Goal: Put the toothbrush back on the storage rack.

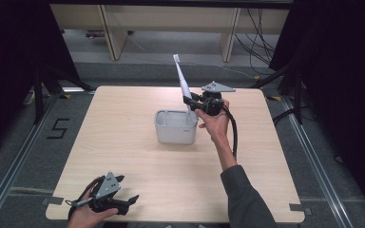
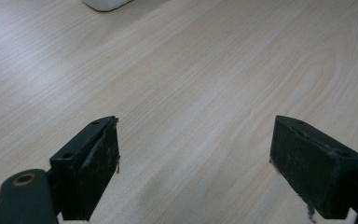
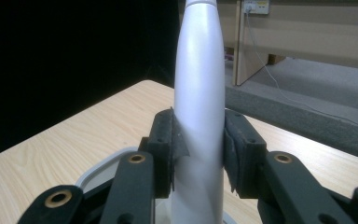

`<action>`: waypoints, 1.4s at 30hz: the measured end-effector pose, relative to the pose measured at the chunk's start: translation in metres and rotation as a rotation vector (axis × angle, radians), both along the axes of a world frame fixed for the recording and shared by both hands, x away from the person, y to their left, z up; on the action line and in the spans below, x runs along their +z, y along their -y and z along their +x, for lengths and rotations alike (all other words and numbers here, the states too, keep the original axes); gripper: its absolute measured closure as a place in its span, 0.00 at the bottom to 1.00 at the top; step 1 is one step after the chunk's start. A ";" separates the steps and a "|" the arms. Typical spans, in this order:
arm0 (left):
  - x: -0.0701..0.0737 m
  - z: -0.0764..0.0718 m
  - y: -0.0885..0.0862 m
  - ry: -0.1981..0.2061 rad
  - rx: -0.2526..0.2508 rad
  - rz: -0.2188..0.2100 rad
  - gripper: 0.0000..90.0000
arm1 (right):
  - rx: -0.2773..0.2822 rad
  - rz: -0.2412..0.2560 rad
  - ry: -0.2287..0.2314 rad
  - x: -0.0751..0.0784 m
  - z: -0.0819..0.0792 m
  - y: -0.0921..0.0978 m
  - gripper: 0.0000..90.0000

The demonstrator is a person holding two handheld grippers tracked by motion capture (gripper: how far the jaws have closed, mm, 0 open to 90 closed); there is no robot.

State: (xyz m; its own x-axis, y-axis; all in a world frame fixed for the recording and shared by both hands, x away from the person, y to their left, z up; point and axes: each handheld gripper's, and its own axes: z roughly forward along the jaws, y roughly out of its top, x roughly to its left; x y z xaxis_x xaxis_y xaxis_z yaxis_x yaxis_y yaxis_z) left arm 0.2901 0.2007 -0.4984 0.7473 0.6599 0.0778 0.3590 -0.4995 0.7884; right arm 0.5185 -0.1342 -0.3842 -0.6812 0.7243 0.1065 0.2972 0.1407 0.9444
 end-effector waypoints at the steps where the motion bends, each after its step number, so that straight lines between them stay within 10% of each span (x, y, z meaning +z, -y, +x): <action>1: 0.000 0.000 0.000 0.000 0.004 -0.004 0.17 | -0.013 0.017 -0.014 -0.002 0.001 -0.001 0.74; 42: 0.000 0.000 0.000 -0.003 -0.002 -0.002 0.17 | -0.030 0.066 -0.005 -0.032 0.003 0.000 0.74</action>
State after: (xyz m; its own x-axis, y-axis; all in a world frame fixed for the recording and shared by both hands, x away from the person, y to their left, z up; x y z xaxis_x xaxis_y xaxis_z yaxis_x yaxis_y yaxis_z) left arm 0.2897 0.2007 -0.4984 0.7491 0.6582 0.0749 0.3598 -0.4992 0.7883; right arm 0.5217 -0.1340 -0.4165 -0.6590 0.7354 0.1579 0.3049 0.0694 0.9498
